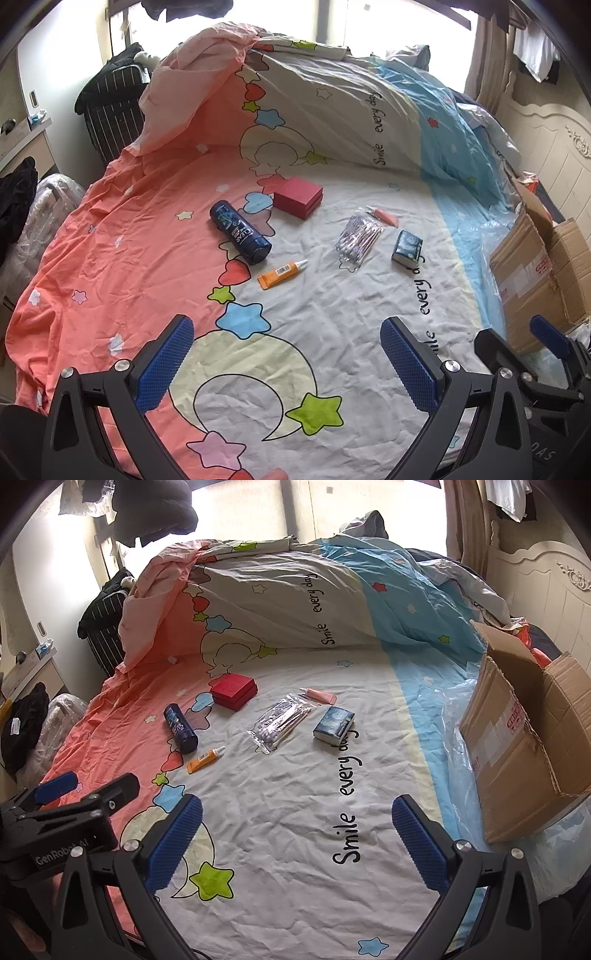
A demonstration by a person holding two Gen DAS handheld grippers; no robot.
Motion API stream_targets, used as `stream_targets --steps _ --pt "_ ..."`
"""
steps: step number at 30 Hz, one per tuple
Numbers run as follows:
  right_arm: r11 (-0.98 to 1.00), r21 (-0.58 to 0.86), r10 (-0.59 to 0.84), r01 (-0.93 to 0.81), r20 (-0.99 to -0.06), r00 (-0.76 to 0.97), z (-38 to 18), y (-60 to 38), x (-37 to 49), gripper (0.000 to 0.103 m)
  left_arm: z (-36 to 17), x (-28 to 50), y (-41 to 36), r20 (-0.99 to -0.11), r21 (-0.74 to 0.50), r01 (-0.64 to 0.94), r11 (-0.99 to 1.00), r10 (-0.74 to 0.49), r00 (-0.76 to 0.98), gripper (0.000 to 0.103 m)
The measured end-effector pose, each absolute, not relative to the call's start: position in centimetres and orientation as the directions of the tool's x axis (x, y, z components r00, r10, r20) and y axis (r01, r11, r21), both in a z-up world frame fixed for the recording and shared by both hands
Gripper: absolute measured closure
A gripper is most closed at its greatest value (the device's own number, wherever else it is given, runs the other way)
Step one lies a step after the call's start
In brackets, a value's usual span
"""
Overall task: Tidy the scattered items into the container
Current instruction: 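Move both grippers toward the scattered items on the duvet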
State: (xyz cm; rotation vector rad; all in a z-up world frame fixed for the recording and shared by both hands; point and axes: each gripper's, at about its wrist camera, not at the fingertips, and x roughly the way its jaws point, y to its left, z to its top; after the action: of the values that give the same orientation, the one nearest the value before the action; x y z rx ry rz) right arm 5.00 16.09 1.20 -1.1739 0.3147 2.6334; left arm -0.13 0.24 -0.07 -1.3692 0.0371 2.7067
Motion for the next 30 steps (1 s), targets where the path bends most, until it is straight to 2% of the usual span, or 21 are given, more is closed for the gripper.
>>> stream_targets --steps 6,18,23,28,30 --pt "-0.948 0.086 0.141 -0.305 -0.747 -0.650 1.2 16.0 5.1 0.000 -0.6 0.0 -0.2 -0.801 -0.018 -0.102 -0.995 0.076 -0.593 0.000" --pt "-0.947 0.078 0.145 -0.313 -0.764 -0.629 0.4 16.6 4.4 0.000 -1.6 -0.8 -0.7 -0.812 -0.098 -0.110 -0.989 0.143 -0.566 0.000" --pt "-0.945 0.082 0.141 -0.317 -0.771 -0.621 -0.1 17.0 3.6 0.000 -2.7 -1.4 -1.0 -0.824 -0.077 -0.076 -0.994 0.106 -0.556 0.000" --pt "-0.947 0.083 0.133 -0.311 -0.780 -0.611 -0.8 17.4 2.5 0.000 -4.0 -2.3 -1.5 -0.844 -0.156 -0.072 -0.985 0.171 -0.508 0.000" --pt "-0.948 0.082 0.129 -0.307 -0.783 -0.608 -1.0 17.5 1.9 0.000 -4.3 -2.6 -1.4 -0.842 -0.149 -0.054 -0.987 0.155 -0.516 0.000"
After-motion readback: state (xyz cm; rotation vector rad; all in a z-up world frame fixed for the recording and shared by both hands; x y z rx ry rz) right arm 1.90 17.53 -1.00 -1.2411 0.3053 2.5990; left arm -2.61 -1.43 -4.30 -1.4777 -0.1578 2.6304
